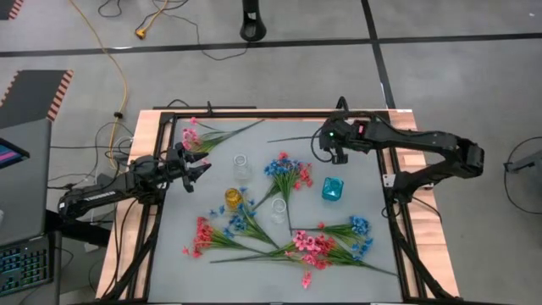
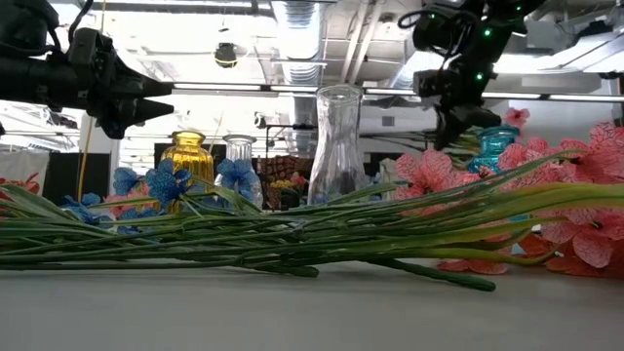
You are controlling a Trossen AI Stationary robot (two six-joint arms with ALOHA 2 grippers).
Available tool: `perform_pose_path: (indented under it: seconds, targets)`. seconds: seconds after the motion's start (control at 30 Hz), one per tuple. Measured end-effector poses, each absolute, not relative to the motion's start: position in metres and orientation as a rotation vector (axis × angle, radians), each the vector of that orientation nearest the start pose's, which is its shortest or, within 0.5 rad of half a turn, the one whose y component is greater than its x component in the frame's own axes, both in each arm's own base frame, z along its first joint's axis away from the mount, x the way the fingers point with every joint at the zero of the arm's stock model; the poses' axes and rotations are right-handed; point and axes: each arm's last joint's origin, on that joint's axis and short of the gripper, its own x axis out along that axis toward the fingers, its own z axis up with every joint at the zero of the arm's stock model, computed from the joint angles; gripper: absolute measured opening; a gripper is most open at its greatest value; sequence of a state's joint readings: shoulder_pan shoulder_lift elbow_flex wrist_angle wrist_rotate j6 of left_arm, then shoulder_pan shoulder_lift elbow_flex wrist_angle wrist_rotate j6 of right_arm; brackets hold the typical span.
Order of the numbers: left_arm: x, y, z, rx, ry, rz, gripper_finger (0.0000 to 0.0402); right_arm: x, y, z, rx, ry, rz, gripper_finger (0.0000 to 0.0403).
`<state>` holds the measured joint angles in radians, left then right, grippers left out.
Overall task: Sort flowers into vase by color
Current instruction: Put the top right pink flowers into the top transparent vase
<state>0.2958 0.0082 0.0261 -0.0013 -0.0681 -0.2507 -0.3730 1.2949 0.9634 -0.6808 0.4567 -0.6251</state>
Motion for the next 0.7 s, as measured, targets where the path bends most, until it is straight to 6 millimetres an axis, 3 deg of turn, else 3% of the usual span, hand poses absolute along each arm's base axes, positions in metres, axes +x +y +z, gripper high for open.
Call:
perform_pose_path:
  seconds: [0.33, 0.7]
  targets:
    - [0.092, 0.03, 0.174, -0.257, -0.093, 0.356, 0.0221, 0.25, -0.087, 0.27, -0.863, 1.106, -0.489, 0.0042]
    - [0.089, 0.029, 0.192, -0.505, -0.319, 0.291, 0.0221, 0.278, -0.061, 0.3, -1.127, 0.779, -0.49, 0.0042]
